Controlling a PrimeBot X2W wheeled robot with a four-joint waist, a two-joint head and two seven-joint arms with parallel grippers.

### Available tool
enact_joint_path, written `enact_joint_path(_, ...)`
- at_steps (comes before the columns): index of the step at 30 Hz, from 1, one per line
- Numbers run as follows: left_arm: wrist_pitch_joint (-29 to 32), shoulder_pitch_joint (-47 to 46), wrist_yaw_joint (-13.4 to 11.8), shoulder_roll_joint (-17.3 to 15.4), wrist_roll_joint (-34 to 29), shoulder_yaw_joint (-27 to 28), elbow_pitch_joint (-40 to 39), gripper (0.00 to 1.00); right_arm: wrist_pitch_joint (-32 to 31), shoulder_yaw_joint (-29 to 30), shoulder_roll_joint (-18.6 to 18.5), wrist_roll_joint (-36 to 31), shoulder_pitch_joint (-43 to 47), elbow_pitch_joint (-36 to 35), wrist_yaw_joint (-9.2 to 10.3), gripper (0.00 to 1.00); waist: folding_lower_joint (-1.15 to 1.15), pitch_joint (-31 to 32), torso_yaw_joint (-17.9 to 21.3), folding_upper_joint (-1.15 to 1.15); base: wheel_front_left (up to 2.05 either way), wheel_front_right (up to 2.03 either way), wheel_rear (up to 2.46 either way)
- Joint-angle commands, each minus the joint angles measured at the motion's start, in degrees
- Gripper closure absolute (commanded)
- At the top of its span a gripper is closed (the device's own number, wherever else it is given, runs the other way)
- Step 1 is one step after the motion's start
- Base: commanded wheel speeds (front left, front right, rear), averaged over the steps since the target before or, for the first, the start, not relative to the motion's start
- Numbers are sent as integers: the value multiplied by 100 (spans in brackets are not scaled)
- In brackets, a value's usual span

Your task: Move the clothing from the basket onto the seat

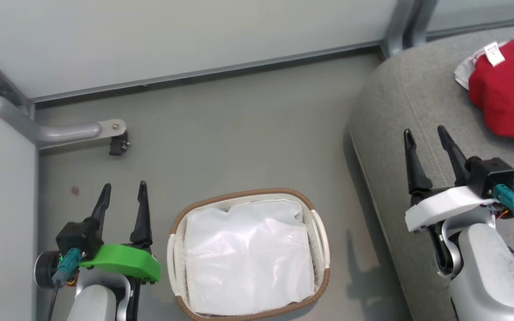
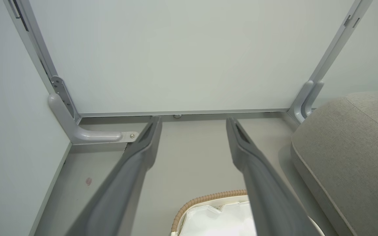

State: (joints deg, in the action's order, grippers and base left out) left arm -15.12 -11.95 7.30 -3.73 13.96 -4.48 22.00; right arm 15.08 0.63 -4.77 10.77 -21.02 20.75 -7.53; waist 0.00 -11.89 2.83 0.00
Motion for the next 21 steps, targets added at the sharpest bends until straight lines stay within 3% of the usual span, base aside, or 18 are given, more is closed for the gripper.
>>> enact_joint_path(1, -6, 149, -20, 25, -86, 134, -8, 0, 11, 3, 25, -56, 126, 0, 8, 0, 0, 366, -398, 0, 0, 0, 0)
enact_joint_path(10, -5, 650, -17, 75, -329, 667, -53, 0, 11, -68, 169, -14, 648, -21, 8, 0, 0, 750, -616, 0, 0, 0, 0)
enact_joint_path(21, -5, 1339, 9, 78, -104, 722, -38, 0, 11, -347, 172, 358, 1395, 116, 8, 0, 0, 1127, -557, 0, 0, 0, 0)
